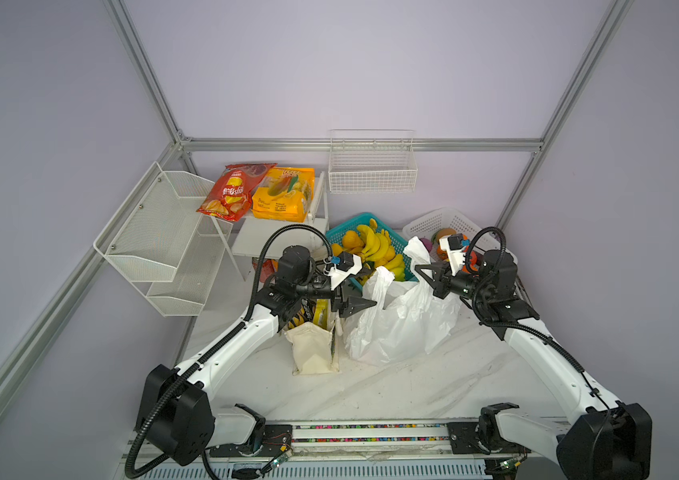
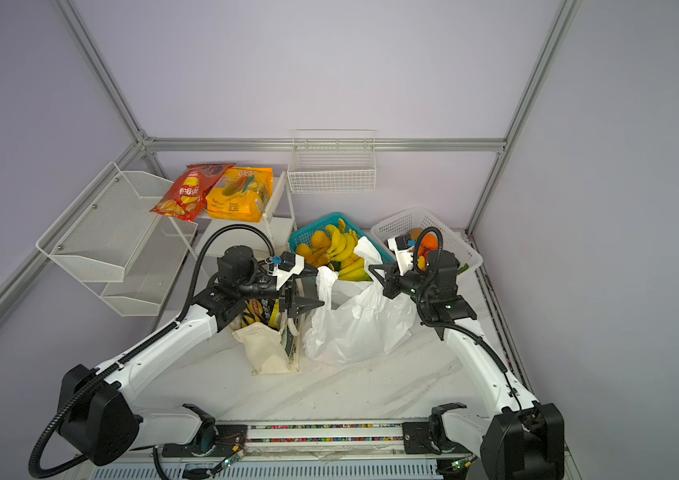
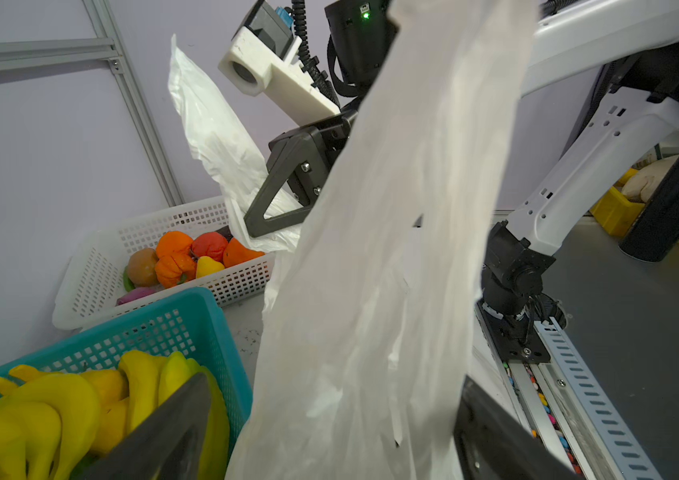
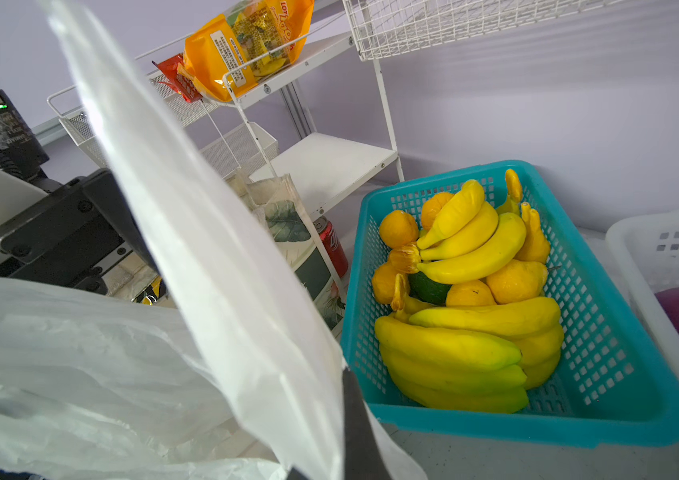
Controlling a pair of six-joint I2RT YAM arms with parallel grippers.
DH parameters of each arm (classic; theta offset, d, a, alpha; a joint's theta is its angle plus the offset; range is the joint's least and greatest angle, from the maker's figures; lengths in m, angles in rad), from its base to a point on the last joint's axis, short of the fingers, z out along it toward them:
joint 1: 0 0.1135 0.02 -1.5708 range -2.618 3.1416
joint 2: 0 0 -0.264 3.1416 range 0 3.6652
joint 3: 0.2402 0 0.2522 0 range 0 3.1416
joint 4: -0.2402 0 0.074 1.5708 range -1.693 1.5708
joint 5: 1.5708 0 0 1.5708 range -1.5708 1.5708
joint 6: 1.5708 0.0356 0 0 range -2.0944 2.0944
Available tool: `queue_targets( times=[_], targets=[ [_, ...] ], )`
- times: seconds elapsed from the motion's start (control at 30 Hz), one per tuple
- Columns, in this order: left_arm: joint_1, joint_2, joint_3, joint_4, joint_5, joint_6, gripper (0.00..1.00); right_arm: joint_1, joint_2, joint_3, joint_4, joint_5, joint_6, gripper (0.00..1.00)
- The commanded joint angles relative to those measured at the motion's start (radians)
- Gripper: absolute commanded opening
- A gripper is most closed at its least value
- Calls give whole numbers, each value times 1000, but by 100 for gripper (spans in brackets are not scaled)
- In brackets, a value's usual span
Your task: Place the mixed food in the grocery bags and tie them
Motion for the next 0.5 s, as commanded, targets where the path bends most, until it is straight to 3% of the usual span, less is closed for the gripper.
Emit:
queue_targets(
  times=[0.0,0.3,0.47],
  targets=[
    [-17,8,58,152,70,-59,86,-6,-13,19,1,9,-11,0],
    [-63,94,85,223,75,-105,79,-6,-14,17,-5,17,-19,0],
    [-77,99,50,321,91,-150,89,-6,-10,19,-8,26,-23,0]
  ],
)
